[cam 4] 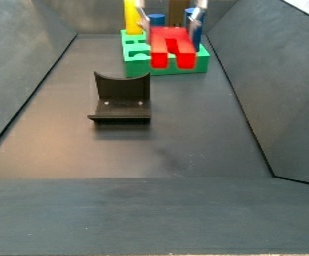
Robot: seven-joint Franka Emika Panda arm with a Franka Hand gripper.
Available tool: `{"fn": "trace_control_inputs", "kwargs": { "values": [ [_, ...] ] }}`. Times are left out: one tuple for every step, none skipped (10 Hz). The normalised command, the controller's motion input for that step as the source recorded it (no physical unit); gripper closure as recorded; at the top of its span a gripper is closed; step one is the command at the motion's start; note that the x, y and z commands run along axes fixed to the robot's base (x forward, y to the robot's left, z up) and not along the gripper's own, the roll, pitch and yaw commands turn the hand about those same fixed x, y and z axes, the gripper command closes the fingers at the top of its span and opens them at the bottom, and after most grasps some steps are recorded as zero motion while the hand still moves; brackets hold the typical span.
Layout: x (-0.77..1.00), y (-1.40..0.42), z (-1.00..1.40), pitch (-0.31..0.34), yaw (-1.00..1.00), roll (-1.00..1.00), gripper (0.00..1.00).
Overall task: Pick up the double-square object. Move up. Place the double-square object on the fixture. Regrasp the double-square object. Move to above the board. Insert the double-square object.
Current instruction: Place the double-square object on the fixture.
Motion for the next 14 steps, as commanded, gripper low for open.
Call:
{"fn": "trace_control_inputs", "kwargs": {
  "values": [
    [1.0, -0.09, 0.22, -0.041, -0.07, -1.0, 1.0],
    [1.0, -0.07, 0.16, -0.021, -0.07, -1.0, 1.0],
    [1.0, -0.04, 0.13, -0.005, -0.07, -1.0, 1.0],
    [1.0, -0.02, 0.1, 0.011, -0.07, -1.0, 1.0],
    [1.0, 0.0, 0.06, 0.022, -0.08, -1.0, 1.0],
    [0.97, 0.02, 0.03, 0.036, -0.08, -1.0, 1.0],
    [0.89, 0.03, 0.01, 0.046, -0.08, -1.0, 1.0],
    [0.82, 0.04, 0.0, 0.056, -0.09, -1.0, 1.0],
    [0.71, 0.04, -0.01, 0.068, -0.1, -1.0, 1.0],
    [0.64, 0.04, -0.01, 0.08, -0.11, -1.0, 1.0],
    [0.56, 0.04, -0.02, 0.086, -0.12, -0.97, 1.0],
    [0.46, 0.05, -0.02, 0.075, -0.11, -0.75, 1.0],
    [0.39, 0.05, -0.02, 0.068, -0.11, -0.58, 1.0],
    [0.32, 0.05, -0.02, 0.061, -0.11, -0.41, 1.0]
  ]
}}
